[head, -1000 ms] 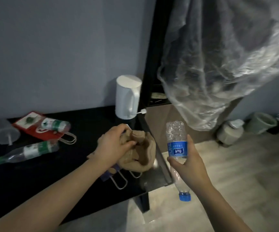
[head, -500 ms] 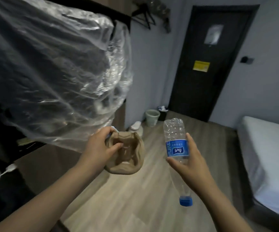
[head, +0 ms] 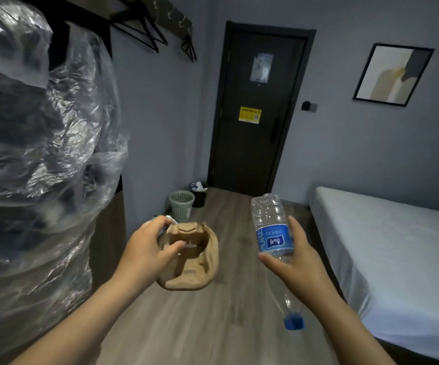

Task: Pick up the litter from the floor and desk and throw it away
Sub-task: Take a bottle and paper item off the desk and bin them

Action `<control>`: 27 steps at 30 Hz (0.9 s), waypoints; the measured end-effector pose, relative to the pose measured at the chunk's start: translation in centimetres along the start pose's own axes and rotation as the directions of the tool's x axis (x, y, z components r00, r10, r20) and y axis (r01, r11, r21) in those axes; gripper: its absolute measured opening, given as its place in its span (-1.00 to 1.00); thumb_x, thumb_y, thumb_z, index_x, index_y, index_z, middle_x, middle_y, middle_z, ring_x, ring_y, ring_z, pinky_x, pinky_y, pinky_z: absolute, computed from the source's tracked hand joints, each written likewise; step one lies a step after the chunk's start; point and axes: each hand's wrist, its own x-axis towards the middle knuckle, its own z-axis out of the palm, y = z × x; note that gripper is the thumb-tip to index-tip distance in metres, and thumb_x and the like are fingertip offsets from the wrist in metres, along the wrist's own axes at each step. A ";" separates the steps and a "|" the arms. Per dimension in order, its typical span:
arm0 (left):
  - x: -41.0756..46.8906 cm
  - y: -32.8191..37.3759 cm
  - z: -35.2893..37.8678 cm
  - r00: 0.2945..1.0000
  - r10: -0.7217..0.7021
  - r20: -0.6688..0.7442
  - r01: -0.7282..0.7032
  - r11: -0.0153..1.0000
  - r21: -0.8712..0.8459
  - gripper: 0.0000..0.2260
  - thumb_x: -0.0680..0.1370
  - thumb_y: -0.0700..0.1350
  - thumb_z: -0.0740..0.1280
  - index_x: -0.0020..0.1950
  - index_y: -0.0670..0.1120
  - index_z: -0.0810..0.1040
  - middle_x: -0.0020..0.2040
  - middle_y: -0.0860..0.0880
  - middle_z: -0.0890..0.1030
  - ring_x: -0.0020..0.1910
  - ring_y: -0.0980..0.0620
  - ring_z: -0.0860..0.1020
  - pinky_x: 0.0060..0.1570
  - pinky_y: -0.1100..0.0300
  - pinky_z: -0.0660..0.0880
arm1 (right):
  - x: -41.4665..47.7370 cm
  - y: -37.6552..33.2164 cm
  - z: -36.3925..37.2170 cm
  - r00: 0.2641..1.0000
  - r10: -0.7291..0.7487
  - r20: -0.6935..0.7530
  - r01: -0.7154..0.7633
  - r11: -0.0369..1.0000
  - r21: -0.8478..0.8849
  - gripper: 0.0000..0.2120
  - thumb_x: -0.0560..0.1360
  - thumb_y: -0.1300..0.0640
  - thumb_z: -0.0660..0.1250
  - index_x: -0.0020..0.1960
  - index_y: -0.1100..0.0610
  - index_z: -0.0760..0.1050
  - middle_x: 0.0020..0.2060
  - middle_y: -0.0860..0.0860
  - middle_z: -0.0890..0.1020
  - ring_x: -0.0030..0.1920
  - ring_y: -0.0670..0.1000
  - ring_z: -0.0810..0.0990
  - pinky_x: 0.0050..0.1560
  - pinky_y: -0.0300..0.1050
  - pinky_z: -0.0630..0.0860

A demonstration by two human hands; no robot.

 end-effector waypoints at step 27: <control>47.2 -20.2 20.9 0.987 -0.152 0.050 0.143 0.979 0.145 -0.77 0.39 -0.03 0.51 -0.05 0.04 0.52 -0.14 0.10 0.57 -0.09 0.15 0.48 -0.20 0.42 0.32 | 56.7 13.3 14.5 0.988 0.058 0.140 -0.062 0.998 0.027 -0.26 0.40 -0.06 0.47 0.49 -0.06 0.22 0.01 -0.29 0.47 -0.01 -0.22 0.56 -0.09 -0.37 0.48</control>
